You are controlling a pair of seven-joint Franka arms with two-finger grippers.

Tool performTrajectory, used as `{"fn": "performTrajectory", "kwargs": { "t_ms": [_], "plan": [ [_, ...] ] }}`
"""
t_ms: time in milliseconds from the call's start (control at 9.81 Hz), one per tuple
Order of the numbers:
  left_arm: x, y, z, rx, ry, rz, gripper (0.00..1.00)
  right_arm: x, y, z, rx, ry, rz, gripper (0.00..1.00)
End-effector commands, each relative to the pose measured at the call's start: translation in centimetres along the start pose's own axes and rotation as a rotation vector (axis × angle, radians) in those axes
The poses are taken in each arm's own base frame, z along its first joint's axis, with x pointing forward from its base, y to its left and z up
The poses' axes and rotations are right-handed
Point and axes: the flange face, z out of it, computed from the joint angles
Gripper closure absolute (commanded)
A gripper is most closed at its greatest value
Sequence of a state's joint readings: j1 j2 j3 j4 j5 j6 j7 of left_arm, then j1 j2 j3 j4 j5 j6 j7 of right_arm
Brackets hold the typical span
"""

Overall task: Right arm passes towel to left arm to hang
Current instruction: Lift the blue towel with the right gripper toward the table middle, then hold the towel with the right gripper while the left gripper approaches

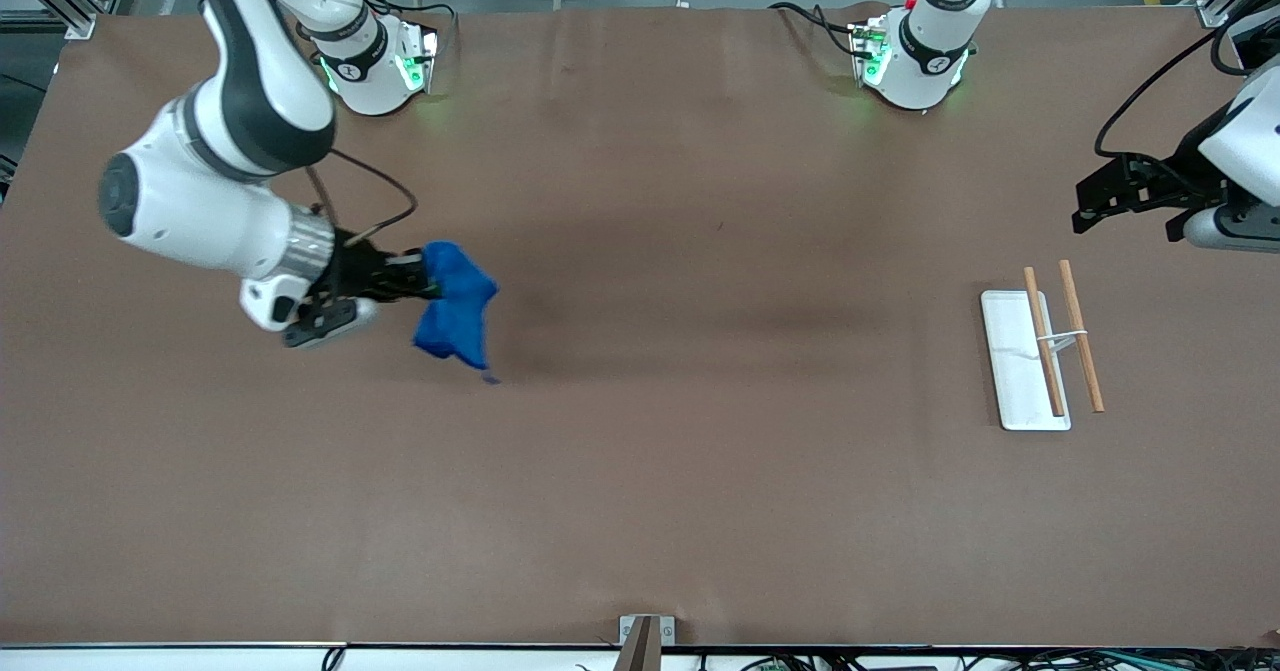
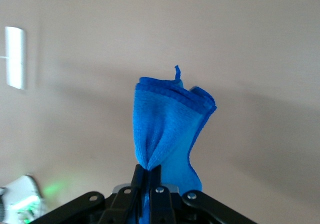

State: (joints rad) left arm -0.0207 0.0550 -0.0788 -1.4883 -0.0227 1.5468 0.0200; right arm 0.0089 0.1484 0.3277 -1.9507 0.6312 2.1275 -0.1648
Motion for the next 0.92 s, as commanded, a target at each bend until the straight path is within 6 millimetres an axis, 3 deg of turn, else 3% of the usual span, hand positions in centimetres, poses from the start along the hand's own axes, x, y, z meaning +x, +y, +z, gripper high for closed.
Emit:
{"fn": "performTrajectory", "kwargs": {
  "t_ms": [0,204,510,611,713,815],
  "plan": [
    [0.2,3.5,1.3,-0.009,-0.027,0.047,0.0,-0.1,-5.1,3.7,0.188,0.046,0.066,1.0],
    [-0.1,7.2,1.2,-0.041,-0.029,0.104,0.0,-1.4,-11.3,6.8,0.399,0.108,0.178,1.0],
    [-1.3,8.2,3.1,-0.2,-0.173,0.103,0.0,-2.7,-16.6,7.0,0.637,0.083,0.318,1.0],
    [-0.4,8.4,3.8,-0.41,-0.197,0.068,0.0,-3.1,-17.8,7.0,0.699,0.087,0.37,1.0],
    [0.5,6.6,6.3,-0.55,-0.245,0.003,0.0,-3.2,-18.2,7.0,0.702,0.1,0.381,1.0],
    [1.1,6.5,9.6,-0.672,-0.294,-0.037,0.0,-3.5,-18.6,7.1,0.706,0.099,0.382,1.0]
  ]
}}
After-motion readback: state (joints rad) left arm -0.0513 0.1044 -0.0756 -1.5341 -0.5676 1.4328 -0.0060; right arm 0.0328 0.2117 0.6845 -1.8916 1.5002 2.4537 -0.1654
